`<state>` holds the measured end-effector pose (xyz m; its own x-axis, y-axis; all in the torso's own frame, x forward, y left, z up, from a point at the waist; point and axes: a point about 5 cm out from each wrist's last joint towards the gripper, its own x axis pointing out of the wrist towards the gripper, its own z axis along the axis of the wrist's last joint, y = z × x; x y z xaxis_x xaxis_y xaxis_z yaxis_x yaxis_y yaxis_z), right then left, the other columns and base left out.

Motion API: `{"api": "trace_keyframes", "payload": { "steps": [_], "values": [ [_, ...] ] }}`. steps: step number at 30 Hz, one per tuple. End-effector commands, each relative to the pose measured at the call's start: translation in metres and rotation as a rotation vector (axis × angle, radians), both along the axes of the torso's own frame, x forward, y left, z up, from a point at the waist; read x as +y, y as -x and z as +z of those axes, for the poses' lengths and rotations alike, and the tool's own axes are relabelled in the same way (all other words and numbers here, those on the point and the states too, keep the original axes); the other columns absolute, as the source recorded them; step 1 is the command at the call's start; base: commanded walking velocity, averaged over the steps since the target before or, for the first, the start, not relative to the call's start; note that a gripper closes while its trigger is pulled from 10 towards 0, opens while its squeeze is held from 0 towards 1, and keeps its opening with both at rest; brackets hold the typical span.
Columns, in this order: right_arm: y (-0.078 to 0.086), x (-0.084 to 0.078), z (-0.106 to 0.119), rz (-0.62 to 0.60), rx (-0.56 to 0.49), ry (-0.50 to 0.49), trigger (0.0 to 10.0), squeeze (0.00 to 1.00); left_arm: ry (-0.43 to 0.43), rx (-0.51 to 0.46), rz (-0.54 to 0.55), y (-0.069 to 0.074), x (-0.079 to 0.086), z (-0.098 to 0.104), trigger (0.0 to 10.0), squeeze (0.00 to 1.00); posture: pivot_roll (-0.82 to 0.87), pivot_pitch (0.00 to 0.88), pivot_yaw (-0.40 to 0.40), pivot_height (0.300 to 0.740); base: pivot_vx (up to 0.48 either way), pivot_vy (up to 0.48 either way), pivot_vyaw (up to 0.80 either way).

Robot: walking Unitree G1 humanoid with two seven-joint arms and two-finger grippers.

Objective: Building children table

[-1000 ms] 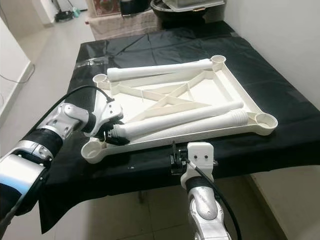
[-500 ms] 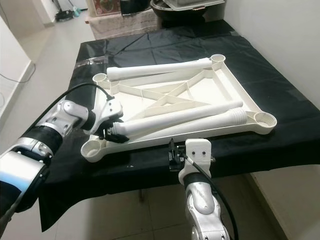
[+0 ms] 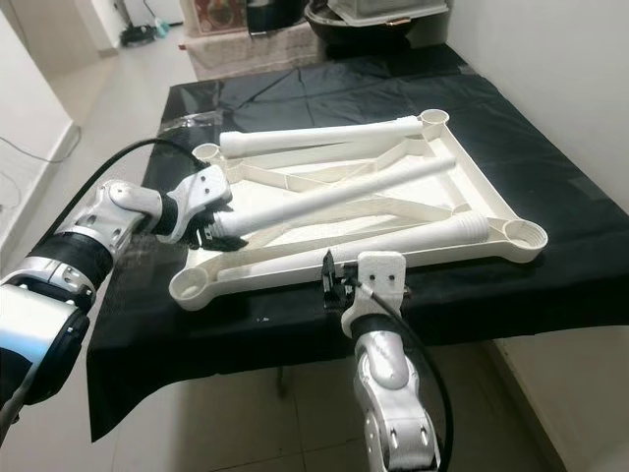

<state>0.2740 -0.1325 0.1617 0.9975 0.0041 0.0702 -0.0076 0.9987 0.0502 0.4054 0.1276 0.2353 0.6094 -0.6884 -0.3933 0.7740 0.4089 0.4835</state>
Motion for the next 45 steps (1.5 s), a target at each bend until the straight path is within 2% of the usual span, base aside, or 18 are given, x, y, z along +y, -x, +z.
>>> {"api": "trace_keyframes", "payload": {
  "steps": [1,2,3,4,5,6,9,10,14,15,16,17,18,22,23,28,37,45],
  "values": [
    [-0.002,0.002,-0.001,0.018,0.002,-0.034,10.0,0.0,0.027,-0.038,0.03,-0.001,0.009,0.003,10.0,0.0,0.02,0.0,0.1,0.74,0.0,0.0,0.0],
    [-0.006,0.002,0.001,0.033,-0.003,-0.067,10.0,0.0,0.053,-0.083,0.06,-0.002,0.011,0.005,10.0,0.0,0.02,0.0,0.096,0.74,0.0,0.0,0.0],
    [-0.01,0.002,0.004,0.05,-0.013,-0.106,10.0,0.58,0.104,-0.137,0.089,-0.002,0.011,0.007,10.0,0.0,0.02,0.0,0.089,0.74,0.0,0.0,0.0],
    [-0.013,0.003,0.007,0.07,-0.022,-0.134,10.0,0.58,0.14,-0.188,0.121,-0.003,0.012,0.01,10.0,0.0,0.02,0.0,0.088,0.74,0.0,0.0,0.0],
    [-0.013,0.003,0.007,0.07,-0.022,-0.134,10.0,0.58,0.14,-0.188,0.121,-0.003,0.012,0.01,10.0,0.0,0.02,0.0,0.088,0.74,0.0,0.0,0.0],
    [-0.014,0.005,0.01,0.107,-0.032,-0.157,10.0,1.0,0.19,-0.245,0.161,-0.002,0.014,0.011,10.0,0.0,0.02,0.0,0.078,0.74,0.0,0.0,0.0],
    [-0.016,0.007,0.012,0.156,-0.042,-0.189,10.0,1.0,0.238,-0.319,0.213,-0.001,0.017,0.01,10.0,0.0,0.02,0.0,0.071,0.74,0.0,0.0,0.0],
    [-0.02,0.009,0.014,0.196,-0.04,-0.262,10.0,1.0,0.255,-0.387,0.245,0.005,0.017,0.001,10.0,0.0,0.02,0.0,0.056,0.74,0.0,0.0,0.0],
    [-0.021,0.01,0.016,0.216,-0.037,-0.302,10.0,1.0,0.261,-0.417,0.255,0.009,0.017,-0.003,10.0,0.0,0.02,0.0,0.056,0.74,0.0,0.0,0.0],
    [-0.023,0.012,0.018,0.256,-0.025,-0.375,10.0,1.0,0.287,-0.448,0.266,0.015,0.016,-0.01,10.0,0.0,0.02,0.0,0.045,0.74,0.0,0.0,0.0],
    [-0.027,0.014,0.021,0.293,-0.014,-0.446,10.0,0.0,0.296,-0.487,0.249,0.027,0.014,-0.02,10.0,0.0,0.02,0.0,0.033,0.74,0.0,0.0,0.0],
    [-0.027,0.014,0.021,0.293,-0.014,-0.446,10.0,0.0,0.296,-0.487,0.249,0.027,0.014,-0.02,10.0,0.0,0.02,0.0,0.033,0.74,0.0,0.0,0.0],
    [-0.03,0.015,0.024,0.32,-0.008,-0.494,10.0,0.0,0.298,-0.509,0.238,0.036,0.013,-0.028,10.0,0.0,0.02,0.0,0.023,0.74,0.0,0.0,0.0],
    [-0.036,0.016,0.028,0.355,-0.004,-0.537,10.0,0.0,0.313,-0.526,0.25,0.05,0.016,-0.041,10.0,0.0,0.02,0.0,0.015,0.74,0.0,0.0,0.0],
    [-0.041,0.017,0.031,0.384,0.002,-0.571,10.0,0.0,0.348,-0.536,0.288,0.06,0.018,-0.047,10.0,0.0,0.02,0.0,0.006,0.74,0.0,0.0,0.0],
    [-0.047,0.021,0.037,0.455,0.017,-0.649,10.0,0.0,0.373,-0.542,0.29,0.079,0.006,-0.056,10.0,0.0,0.02,0.0,-0.006,0.74,0.0,0.0,0.0],
    [-0.047,0.03,0.045,0.575,0.028,-0.672,10.0,0.0,0.377,-0.519,0.248,0.099,-0.017,-0.065,10.0,0.0,0.02,0.0,-0.014,0.74,0.0,0.0,0.0],
    [-0.047,0.035,0.047,0.644,0.052,-0.704,10.0,0.0,0.366,-0.508,0.241,0.111,-0.022,-0.067,10.0,0.0,0.02,0.0,-0.018,0.74,0.0,0.0,0.0]
  ]
}}
